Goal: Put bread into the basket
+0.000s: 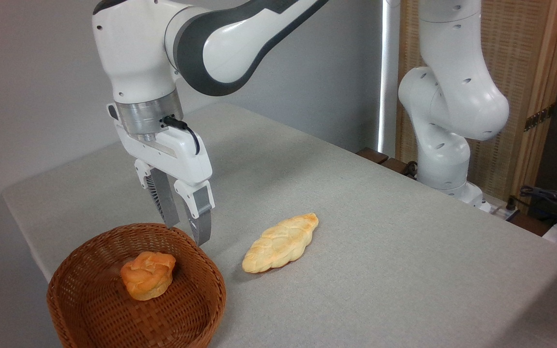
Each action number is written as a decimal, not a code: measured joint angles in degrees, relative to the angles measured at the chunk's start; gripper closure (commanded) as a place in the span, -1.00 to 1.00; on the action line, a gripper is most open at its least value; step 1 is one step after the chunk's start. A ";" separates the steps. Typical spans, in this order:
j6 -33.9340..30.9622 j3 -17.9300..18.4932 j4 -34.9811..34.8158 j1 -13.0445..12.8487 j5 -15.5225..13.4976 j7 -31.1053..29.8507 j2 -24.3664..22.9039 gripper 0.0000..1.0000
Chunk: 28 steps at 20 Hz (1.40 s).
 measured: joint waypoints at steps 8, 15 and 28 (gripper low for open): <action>-0.03 -2.85 0.32 -0.13 0.00 -0.02 0.96 -1.00; -0.04 -2.68 1.19 0.10 0.00 -0.02 0.70 -1.00; -0.04 -2.20 2.03 0.51 -1.73 -0.25 -0.47 -1.00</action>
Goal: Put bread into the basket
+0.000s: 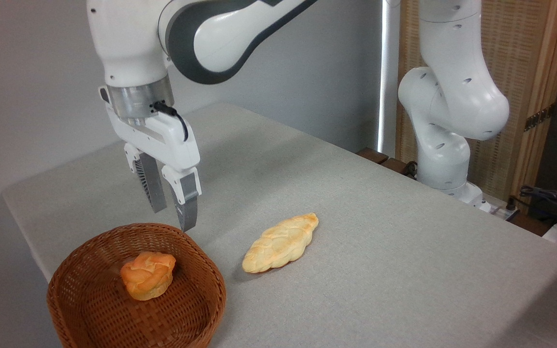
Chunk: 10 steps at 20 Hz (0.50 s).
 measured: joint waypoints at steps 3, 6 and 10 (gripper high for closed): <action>-1.41 2.01 0.02 0.22 -0.15 -0.11 -0.78 -1.00; -1.63 2.80 0.02 0.37 -0.24 -0.11 -0.83 -1.00; -1.83 2.93 0.03 0.35 -0.23 -0.11 -0.84 -1.00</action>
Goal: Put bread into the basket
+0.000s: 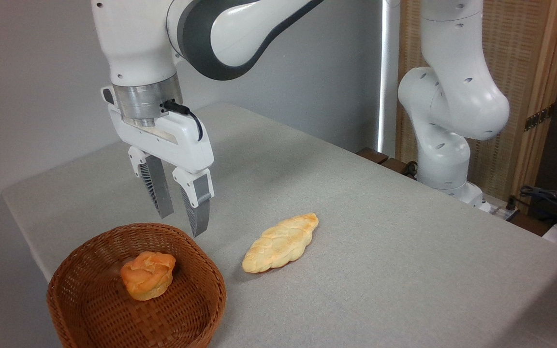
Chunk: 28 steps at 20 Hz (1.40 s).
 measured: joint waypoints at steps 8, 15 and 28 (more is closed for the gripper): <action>-1.58 0.47 -0.27 -0.02 0.00 0.00 -0.28 -1.00; -1.89 1.50 -8.35 -0.03 0.02 0.42 -4.74 -1.00; 0.16 5.41 -17.50 -0.21 0.02 5.32 -5.79 -1.00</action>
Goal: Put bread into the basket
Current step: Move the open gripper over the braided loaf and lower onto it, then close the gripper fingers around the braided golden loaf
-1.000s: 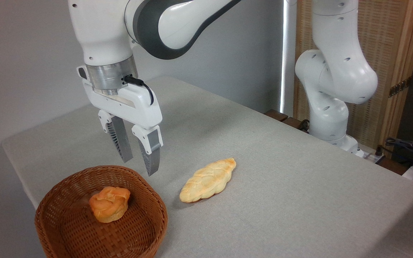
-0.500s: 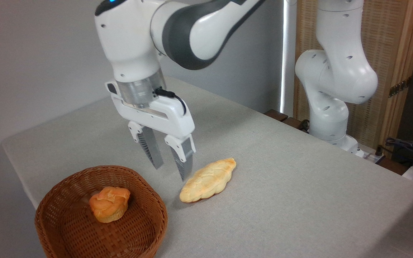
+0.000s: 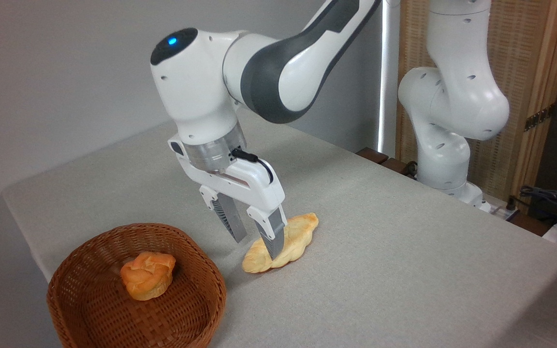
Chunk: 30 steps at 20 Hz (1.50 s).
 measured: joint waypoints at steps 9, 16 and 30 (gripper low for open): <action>0.92 0.05 -0.47 0.03 0.01 0.46 1.64 -1.00; 0.87 1.52 -0.46 0.12 0.87 2.19 1.43 -1.00; 0.54 0.78 -0.62 -1.45 0.89 2.31 1.60 -1.00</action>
